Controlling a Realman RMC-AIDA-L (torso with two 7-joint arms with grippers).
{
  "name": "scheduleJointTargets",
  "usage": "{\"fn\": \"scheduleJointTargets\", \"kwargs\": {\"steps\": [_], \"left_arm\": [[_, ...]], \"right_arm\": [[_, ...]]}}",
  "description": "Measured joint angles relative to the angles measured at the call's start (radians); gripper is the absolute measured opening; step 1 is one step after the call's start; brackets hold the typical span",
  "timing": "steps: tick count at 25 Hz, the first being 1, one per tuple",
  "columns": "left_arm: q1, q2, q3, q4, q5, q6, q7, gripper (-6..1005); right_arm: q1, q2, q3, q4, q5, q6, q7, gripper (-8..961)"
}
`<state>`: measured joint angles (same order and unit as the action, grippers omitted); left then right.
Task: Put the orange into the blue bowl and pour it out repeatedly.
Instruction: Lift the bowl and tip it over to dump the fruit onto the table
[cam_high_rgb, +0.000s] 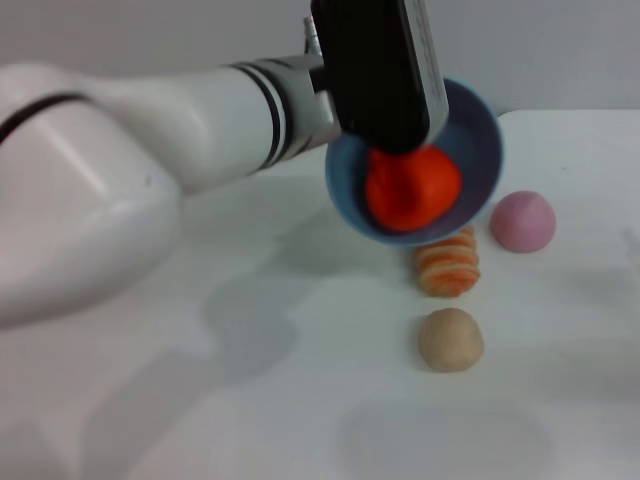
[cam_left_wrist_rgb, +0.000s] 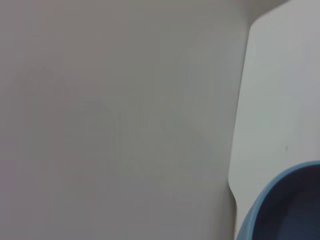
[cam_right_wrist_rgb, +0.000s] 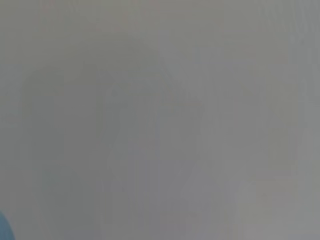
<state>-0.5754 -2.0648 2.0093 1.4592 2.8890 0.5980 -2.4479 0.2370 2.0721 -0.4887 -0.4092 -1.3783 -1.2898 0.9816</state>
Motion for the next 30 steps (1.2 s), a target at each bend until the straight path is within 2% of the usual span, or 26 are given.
{"fn": "scheduleJointTargets", "kwargs": {"steps": [8, 14, 17, 18, 22, 24, 26, 28, 29, 30], "left_arm": [[0.198, -0.006, 0.089, 0.044, 0.001, -0.362, 0.372, -1], [0.261, -0.006, 0.144, -0.017, 0.003, -0.558, 0.664, -1], [0.271, -0.007, 0.156, -0.026, 0.003, -0.588, 0.696, -1], [0.29, -0.007, 0.186, -0.053, 0.003, -0.689, 0.782, -1], [0.32, -0.007, 0.224, -0.083, 0.002, -0.823, 0.863, -2], [0.334, -0.009, 0.233, -0.083, 0.0, -0.85, 0.867, -2], [0.339, -0.011, 0.228, -0.08, -0.039, -0.848, 0.858, -2], [0.331, -0.012, 0.206, -0.073, -0.156, -0.825, 0.844, -2], [0.331, -0.012, 0.206, -0.073, -0.156, -0.825, 0.844, -2], [0.315, -0.012, 0.144, -0.052, -0.348, -0.758, 0.836, -2]], "right_arm": [[0.01, 0.0, 0.001, 0.02, 0.001, -0.003, -0.001, 762], [0.01, 0.0, 0.005, 0.021, 0.001, -0.005, -0.001, 762], [0.012, 0.001, 0.005, 0.032, 0.004, -0.006, -0.002, 762], [0.013, 0.001, 0.005, 0.035, 0.006, -0.006, -0.002, 762], [0.014, 0.0, 0.006, 0.041, 0.009, -0.007, -0.002, 761], [0.014, 0.0, 0.006, 0.043, 0.009, -0.006, -0.002, 761], [0.013, 0.0, 0.005, 0.043, 0.01, -0.006, -0.001, 761], [0.014, 0.0, 0.002, 0.043, 0.01, -0.011, 0.006, 761], [0.016, 0.0, -0.001, 0.042, 0.01, -0.015, 0.014, 761], [0.018, -0.001, -0.003, 0.041, 0.009, -0.02, 0.029, 761]]}}
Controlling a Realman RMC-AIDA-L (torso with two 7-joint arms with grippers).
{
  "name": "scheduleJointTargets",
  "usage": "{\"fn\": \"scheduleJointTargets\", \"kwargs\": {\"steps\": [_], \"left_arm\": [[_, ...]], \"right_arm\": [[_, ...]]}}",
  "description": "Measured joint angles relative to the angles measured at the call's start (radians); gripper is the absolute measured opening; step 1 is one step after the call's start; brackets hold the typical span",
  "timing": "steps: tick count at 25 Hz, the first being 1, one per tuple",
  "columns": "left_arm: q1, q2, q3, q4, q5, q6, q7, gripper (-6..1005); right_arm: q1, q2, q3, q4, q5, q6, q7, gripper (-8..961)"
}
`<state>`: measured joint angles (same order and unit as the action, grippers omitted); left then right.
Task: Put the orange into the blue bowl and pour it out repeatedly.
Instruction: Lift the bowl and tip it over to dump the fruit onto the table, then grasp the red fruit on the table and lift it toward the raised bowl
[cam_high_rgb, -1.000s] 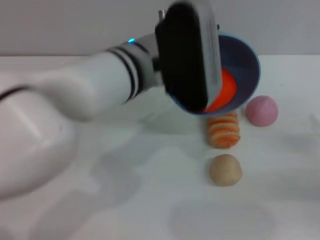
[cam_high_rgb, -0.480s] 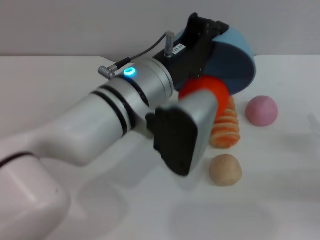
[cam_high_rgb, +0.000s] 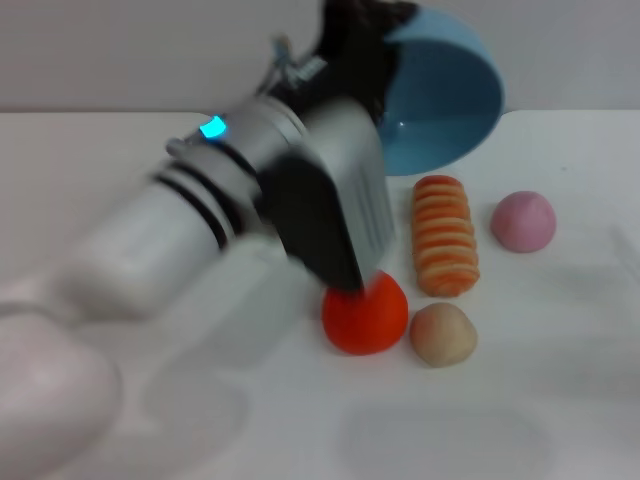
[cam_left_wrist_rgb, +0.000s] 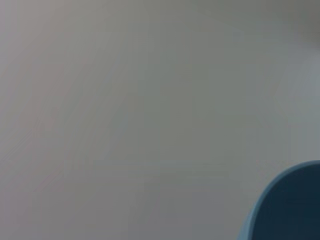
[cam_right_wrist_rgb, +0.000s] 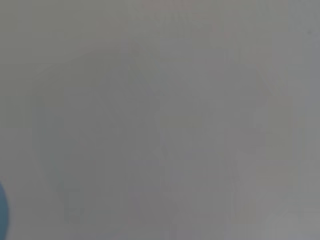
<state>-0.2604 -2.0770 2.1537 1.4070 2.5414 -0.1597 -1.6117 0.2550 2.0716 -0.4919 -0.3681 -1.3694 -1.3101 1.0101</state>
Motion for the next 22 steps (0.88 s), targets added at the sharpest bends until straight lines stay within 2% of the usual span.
{"fn": "scheduleJointTargets", "kwargs": {"steps": [3, 4, 7, 10, 13, 17, 22], "left_arm": [[-0.019, 0.002, -0.086, 0.029, -0.196, 0.122, -0.011, -2], [-0.033, 0.005, -0.146, 0.043, -0.273, 0.21, -0.034, -2], [-0.086, 0.009, -0.319, 0.055, -0.354, 0.461, -0.189, -2], [-0.198, 0.016, -0.509, -0.006, -0.306, 0.765, -0.46, -1], [-0.299, 0.017, -0.615, -0.099, -0.192, 0.95, -0.649, -1], [-0.398, 0.017, -0.663, -0.191, -0.023, 1.11, -0.839, -1], [-0.448, 0.017, -0.716, -0.221, 0.014, 1.198, -0.91, -1]], "right_arm": [[0.005, -0.002, -0.006, -0.019, -0.007, -0.017, 0.072, 761], [0.007, -0.004, -0.01, -0.034, -0.009, -0.02, 0.103, 761], [0.004, -0.005, -0.034, -0.122, -0.027, -0.024, 0.205, 761], [0.005, -0.005, -0.043, -0.294, -0.168, -0.026, 0.438, 762], [0.015, -0.005, -0.045, -0.372, -0.255, -0.027, 0.534, 762], [0.056, -0.007, -0.057, -0.512, -0.468, -0.058, 0.754, 762], [0.144, -0.007, -0.124, -0.611, -0.7, -0.183, 0.957, 761]]}}
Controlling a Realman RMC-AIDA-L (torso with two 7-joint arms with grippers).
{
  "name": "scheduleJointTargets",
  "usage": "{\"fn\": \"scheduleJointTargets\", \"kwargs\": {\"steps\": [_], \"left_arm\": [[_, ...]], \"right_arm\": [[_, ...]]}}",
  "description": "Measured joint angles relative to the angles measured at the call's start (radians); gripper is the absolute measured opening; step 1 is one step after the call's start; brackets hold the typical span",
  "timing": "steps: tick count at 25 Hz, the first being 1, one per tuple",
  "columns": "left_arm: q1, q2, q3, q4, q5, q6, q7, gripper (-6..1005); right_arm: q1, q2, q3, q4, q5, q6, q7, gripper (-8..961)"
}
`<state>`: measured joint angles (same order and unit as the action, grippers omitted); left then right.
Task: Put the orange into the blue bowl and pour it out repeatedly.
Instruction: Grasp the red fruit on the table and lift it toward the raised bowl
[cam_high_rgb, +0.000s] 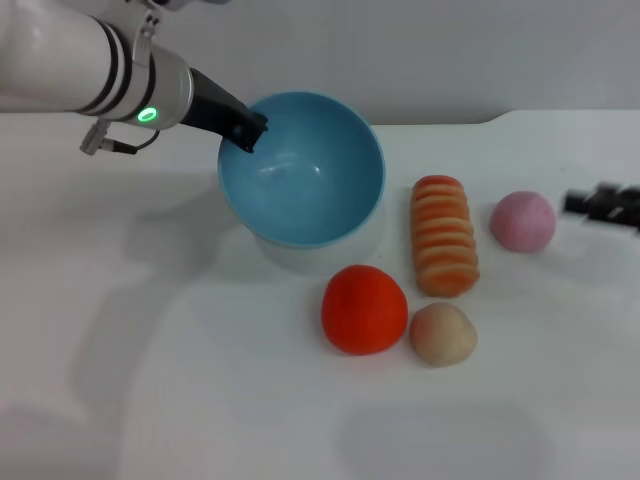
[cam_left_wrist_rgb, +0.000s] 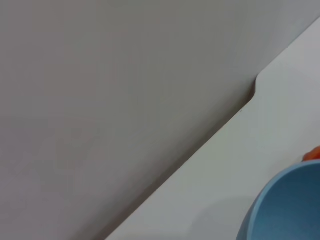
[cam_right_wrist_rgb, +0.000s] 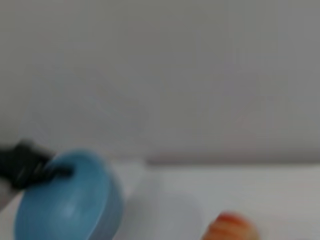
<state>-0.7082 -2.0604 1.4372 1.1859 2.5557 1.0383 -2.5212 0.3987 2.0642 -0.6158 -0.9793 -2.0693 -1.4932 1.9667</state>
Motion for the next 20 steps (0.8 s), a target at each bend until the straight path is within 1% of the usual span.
{"fn": "scheduleJointTargets", "kwargs": {"steps": [1, 2, 4, 5, 7, 8, 9, 13, 20], "left_arm": [[-0.006, 0.0, -0.01, -0.005, 0.003, 0.004, -0.006, -1], [-0.01, 0.0, -0.022, -0.007, 0.006, 0.005, -0.012, -1], [-0.012, 0.0, -0.066, -0.014, 0.01, 0.001, -0.02, -1], [-0.012, 0.0, -0.066, -0.014, 0.01, 0.001, -0.02, -1], [-0.012, 0.0, -0.068, -0.017, 0.01, 0.001, -0.02, -2], [-0.01, 0.0, -0.067, -0.02, 0.01, 0.0, -0.021, -2], [-0.008, -0.001, -0.065, -0.025, 0.011, -0.001, -0.021, -2], [-0.005, -0.002, -0.059, -0.05, 0.012, -0.015, -0.022, -2], [-0.011, -0.004, -0.033, -0.055, 0.012, -0.031, -0.023, -2]], "right_arm": [[0.016, 0.001, -0.026, -0.005, -0.04, -0.013, 0.024, 761], [0.048, 0.002, -0.093, 0.0, -0.097, -0.019, 0.069, 761], [0.086, 0.004, -0.176, 0.041, -0.116, -0.009, 0.095, 762], [0.1, 0.004, -0.191, 0.062, -0.116, 0.0, 0.098, 762], [0.1, 0.004, -0.191, 0.062, -0.116, 0.0, 0.098, 762], [0.129, 0.005, -0.203, 0.106, -0.117, 0.018, 0.101, 762], [0.129, 0.005, -0.203, 0.106, -0.117, 0.018, 0.101, 762], [0.186, 0.005, -0.211, 0.21, -0.118, 0.068, 0.094, 762], [0.268, 0.009, -0.265, 0.363, -0.107, 0.142, 0.077, 761]]}}
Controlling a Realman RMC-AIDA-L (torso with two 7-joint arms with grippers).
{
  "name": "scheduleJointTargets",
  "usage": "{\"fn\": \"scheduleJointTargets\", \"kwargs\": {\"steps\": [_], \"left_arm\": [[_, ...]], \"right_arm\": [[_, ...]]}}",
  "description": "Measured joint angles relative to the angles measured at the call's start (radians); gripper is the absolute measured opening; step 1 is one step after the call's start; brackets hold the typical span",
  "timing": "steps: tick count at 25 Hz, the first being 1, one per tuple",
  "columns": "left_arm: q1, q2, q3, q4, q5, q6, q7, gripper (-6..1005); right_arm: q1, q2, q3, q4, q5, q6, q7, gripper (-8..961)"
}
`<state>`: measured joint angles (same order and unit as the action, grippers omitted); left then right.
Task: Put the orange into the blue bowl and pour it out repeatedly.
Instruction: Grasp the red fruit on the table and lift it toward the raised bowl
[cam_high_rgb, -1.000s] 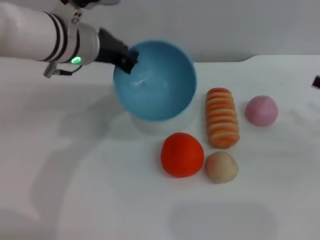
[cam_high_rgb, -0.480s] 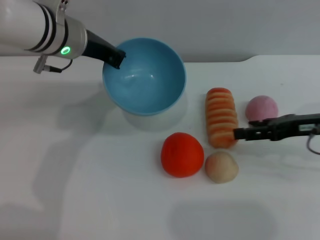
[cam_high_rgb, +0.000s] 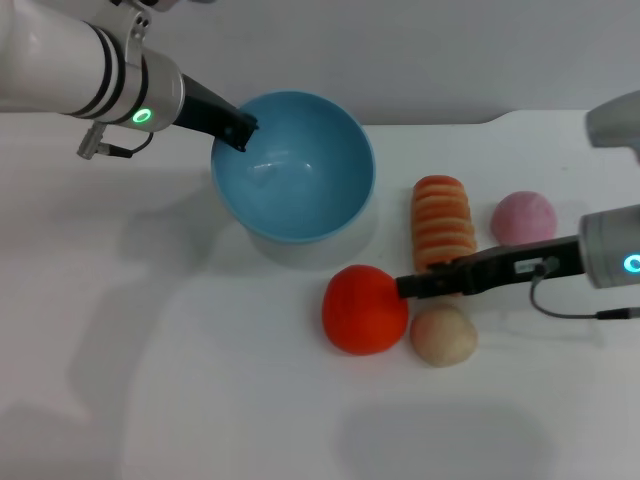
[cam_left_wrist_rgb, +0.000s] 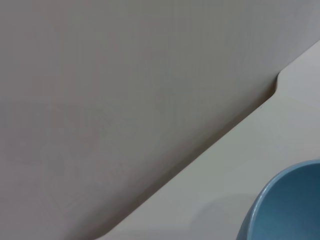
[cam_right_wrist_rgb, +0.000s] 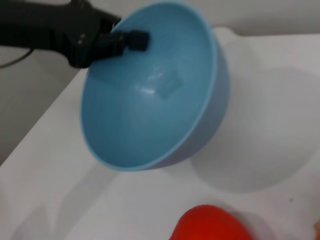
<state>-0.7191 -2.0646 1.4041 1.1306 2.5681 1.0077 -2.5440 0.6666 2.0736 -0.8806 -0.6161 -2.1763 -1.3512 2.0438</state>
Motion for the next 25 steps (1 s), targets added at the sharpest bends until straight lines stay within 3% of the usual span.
{"fn": "scheduleJointTargets", "kwargs": {"steps": [7, 17, 22, 25], "left_arm": [[-0.001, 0.0, 0.015, 0.0, 0.0, -0.011, -0.001, -2], [0.007, 0.001, 0.022, 0.0, 0.001, -0.024, 0.005, -1], [0.008, 0.002, 0.023, -0.001, 0.001, -0.025, 0.008, -1], [0.009, 0.002, 0.024, -0.003, 0.002, -0.025, 0.008, -1]], "right_arm": [[0.021, 0.003, -0.074, 0.09, 0.111, 0.067, -0.051, 762], [0.057, 0.004, -0.103, 0.184, 0.122, 0.138, -0.053, 758], [0.054, 0.002, -0.107, 0.179, 0.122, 0.133, -0.093, 731], [0.052, 0.002, -0.107, 0.179, 0.123, 0.132, -0.107, 629]]}}
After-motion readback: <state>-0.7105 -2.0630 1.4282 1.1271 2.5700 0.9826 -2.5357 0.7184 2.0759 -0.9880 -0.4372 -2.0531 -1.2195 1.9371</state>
